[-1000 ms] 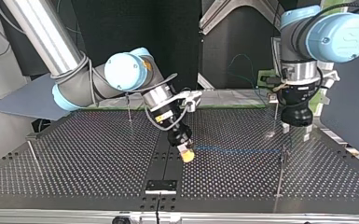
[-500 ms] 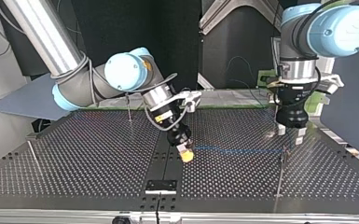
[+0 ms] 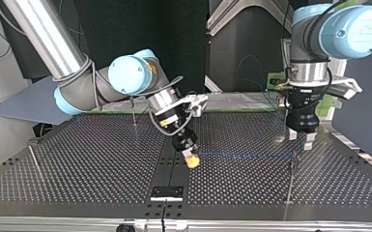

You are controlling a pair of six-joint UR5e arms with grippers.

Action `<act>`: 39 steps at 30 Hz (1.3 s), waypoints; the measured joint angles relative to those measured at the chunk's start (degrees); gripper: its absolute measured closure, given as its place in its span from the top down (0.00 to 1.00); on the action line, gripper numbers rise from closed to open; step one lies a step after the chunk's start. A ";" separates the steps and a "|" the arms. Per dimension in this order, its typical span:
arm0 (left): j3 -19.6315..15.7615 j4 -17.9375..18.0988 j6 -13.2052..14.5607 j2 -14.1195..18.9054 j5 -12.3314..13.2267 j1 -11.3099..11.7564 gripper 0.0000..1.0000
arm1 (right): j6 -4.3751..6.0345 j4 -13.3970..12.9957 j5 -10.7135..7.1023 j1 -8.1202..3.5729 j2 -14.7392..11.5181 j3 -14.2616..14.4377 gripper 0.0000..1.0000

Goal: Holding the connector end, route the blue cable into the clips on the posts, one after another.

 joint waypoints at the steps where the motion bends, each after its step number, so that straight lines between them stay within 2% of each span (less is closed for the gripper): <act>1: 0.01 -0.02 0.49 -0.28 -0.02 0.00 1.00 | 0.00 0.00 0.00 0.00 0.01 0.00 0.00; 4: 0.04 -0.15 2.09 -1.11 -0.20 -0.08 1.00 | 0.00 0.01 0.04 -0.01 0.07 0.00 0.00; 9: 0.07 -0.23 3.44 -0.28 -0.72 0.15 1.00 | 0.00 0.00 0.22 -0.16 0.09 -0.06 0.00; 39: 1.20 -0.35 2.96 -0.64 -0.51 -0.62 1.00 | 0.03 0.00 0.26 -0.22 0.27 -0.09 0.00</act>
